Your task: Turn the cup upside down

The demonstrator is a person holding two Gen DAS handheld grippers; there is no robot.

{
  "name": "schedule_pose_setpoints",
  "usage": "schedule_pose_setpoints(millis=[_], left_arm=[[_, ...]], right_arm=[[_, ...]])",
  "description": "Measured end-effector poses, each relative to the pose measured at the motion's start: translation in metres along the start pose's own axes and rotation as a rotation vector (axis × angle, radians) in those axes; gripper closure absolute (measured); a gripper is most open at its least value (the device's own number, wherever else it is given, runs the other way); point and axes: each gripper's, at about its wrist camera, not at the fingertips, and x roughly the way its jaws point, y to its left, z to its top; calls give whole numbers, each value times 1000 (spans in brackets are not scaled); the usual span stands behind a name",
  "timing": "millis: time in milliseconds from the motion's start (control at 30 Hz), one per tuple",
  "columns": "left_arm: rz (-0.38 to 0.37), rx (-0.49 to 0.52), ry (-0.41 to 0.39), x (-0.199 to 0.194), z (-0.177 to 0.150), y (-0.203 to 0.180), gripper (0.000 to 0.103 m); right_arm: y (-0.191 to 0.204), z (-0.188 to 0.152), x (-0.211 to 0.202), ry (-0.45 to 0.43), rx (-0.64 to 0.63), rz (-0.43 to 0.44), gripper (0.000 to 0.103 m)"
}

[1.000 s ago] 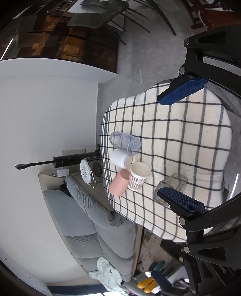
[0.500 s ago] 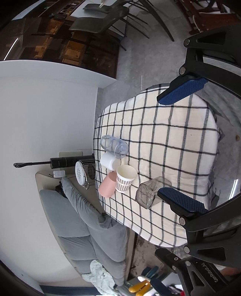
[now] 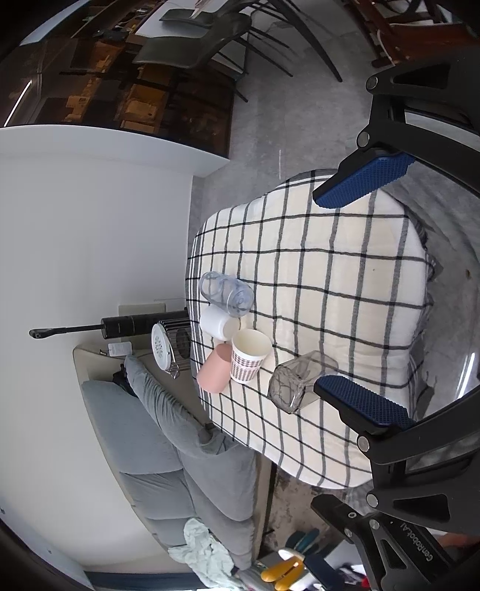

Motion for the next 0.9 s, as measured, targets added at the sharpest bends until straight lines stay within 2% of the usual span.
schedule_pose_setpoints(millis=[900], left_arm=[[-8, -2, 16, 1, -1, -2, 0]], right_arm=[[-2, -1, -1, 1, 3, 2, 11]])
